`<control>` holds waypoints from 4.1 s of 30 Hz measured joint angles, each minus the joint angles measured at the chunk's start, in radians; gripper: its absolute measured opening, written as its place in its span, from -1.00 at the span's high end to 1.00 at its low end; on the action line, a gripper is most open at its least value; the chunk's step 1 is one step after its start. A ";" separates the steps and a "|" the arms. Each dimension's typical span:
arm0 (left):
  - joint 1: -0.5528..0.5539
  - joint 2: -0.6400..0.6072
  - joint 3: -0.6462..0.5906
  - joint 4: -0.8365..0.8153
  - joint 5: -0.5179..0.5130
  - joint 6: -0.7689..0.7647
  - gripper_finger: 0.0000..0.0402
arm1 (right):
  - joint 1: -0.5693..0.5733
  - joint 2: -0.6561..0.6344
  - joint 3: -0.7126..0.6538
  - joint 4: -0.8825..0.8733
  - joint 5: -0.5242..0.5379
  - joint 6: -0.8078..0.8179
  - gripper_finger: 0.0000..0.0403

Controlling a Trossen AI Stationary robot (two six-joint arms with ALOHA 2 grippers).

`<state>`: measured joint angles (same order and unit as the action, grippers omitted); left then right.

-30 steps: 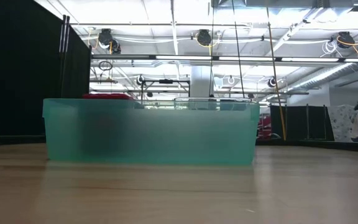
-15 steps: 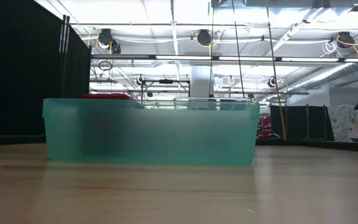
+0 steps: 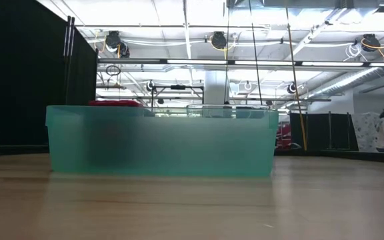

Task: Sort spices by type
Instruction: Put the white spice bottle into the white bin

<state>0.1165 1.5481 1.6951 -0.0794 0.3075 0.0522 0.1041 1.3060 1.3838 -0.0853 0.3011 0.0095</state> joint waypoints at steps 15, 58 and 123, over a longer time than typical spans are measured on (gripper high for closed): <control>0.015 -0.044 0.000 -0.147 -0.095 -0.018 -0.71 | -0.001 -0.068 0.000 -0.364 0.068 0.149 0.21; 0.031 0.050 0.000 -0.146 -0.038 -0.047 -0.02 | 0.007 -0.015 0.000 -0.465 0.064 0.199 0.21; 0.368 -0.072 -0.755 0.000 0.025 0.060 -0.02 | -0.071 -0.038 0.001 -0.592 0.198 0.371 -0.88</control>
<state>0.4850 1.4765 0.9405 -0.0789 0.3322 0.1120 0.0334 1.2678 1.3844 -0.6770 0.4988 0.3805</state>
